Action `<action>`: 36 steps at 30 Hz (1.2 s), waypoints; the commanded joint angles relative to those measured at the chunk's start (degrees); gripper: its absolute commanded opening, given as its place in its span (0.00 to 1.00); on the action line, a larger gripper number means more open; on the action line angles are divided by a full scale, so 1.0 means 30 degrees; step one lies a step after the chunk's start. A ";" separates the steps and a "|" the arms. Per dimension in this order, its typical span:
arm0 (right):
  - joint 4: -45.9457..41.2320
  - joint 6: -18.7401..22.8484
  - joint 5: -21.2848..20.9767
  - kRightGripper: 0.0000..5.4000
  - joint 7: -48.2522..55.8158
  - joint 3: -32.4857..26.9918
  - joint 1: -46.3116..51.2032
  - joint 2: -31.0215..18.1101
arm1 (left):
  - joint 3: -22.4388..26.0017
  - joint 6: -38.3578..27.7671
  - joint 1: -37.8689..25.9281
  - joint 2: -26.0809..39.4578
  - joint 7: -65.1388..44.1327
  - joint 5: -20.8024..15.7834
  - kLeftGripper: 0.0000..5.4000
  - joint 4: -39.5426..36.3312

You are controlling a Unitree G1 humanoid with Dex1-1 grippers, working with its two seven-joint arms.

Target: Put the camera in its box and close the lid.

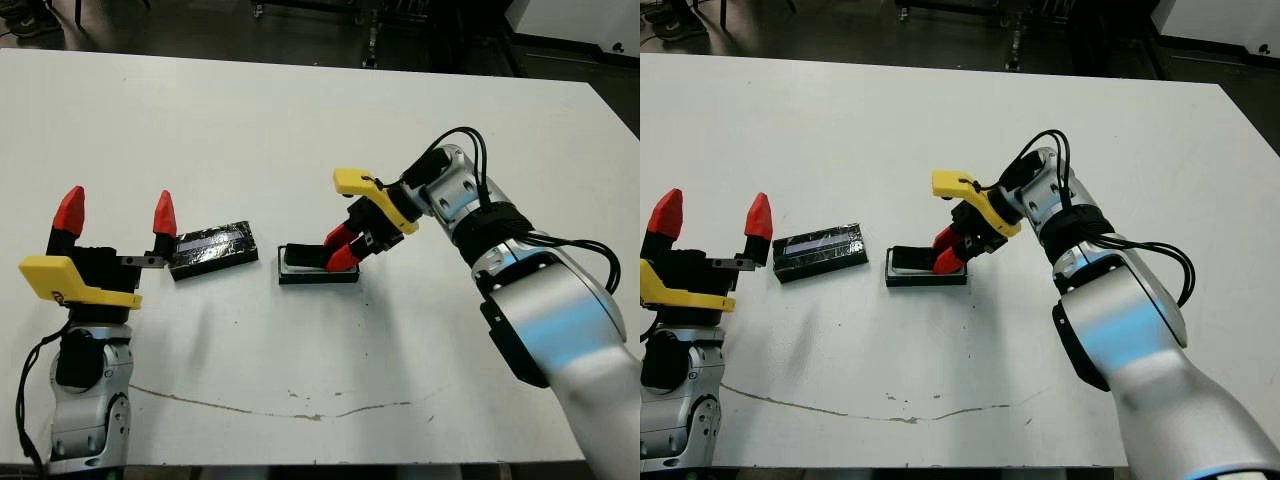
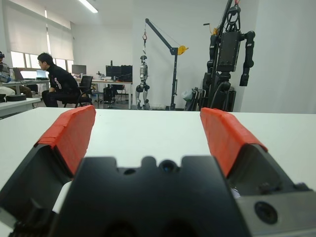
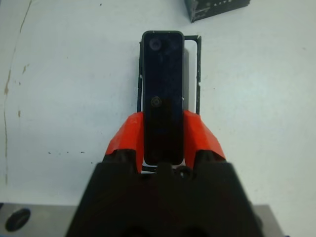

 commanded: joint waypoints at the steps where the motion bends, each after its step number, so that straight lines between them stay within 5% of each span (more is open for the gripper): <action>1: 0.0406 -0.0233 -0.0804 0.31 0.0381 0.0555 0.0274 -0.0073 | -0.0019 -0.0059 0.0157 -0.0045 0.0051 0.0116 1.00 0.0127; 24: 0.0771 -0.0891 -0.0953 0.90 0.0977 0.0121 -0.0216 -0.0085 | -0.0067 -0.0304 0.0188 -0.0033 -0.0064 0.0145 1.00 0.0321; 36: 0.0906 -0.0769 -0.0035 1.00 0.0067 -0.2035 -0.2012 -0.0893 | -0.0074 -0.0172 0.0218 -0.0022 -0.0047 0.0089 1.00 0.0260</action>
